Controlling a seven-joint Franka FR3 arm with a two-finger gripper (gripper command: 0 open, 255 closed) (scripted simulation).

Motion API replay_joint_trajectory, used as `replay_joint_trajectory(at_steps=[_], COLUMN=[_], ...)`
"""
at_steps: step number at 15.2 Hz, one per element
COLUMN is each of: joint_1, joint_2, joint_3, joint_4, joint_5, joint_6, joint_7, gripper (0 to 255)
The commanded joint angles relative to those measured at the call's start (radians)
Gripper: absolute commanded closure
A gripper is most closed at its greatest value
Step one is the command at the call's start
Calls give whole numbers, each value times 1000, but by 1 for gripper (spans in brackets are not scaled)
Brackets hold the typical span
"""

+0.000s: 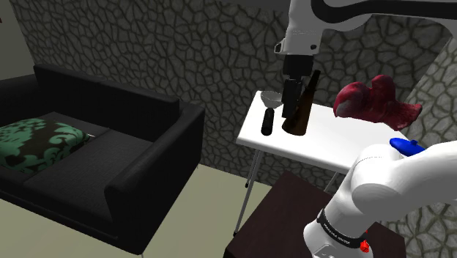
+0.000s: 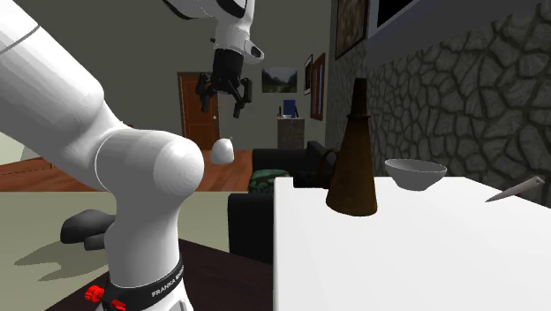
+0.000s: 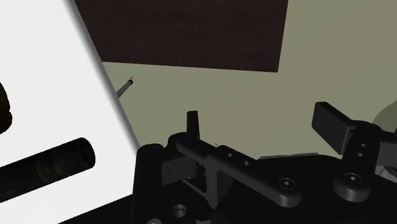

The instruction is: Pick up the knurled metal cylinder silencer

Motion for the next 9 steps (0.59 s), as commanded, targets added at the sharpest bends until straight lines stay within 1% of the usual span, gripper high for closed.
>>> replay_joint_trajectory(at_steps=[1, 9], joint_1=[0, -117], joint_2=[0, 197], joint_3=[0, -5], joint_4=[0, -3], joint_5=[0, -28], joint_6=[0, 247], joint_7=[0, 186], gripper=[0, 0])
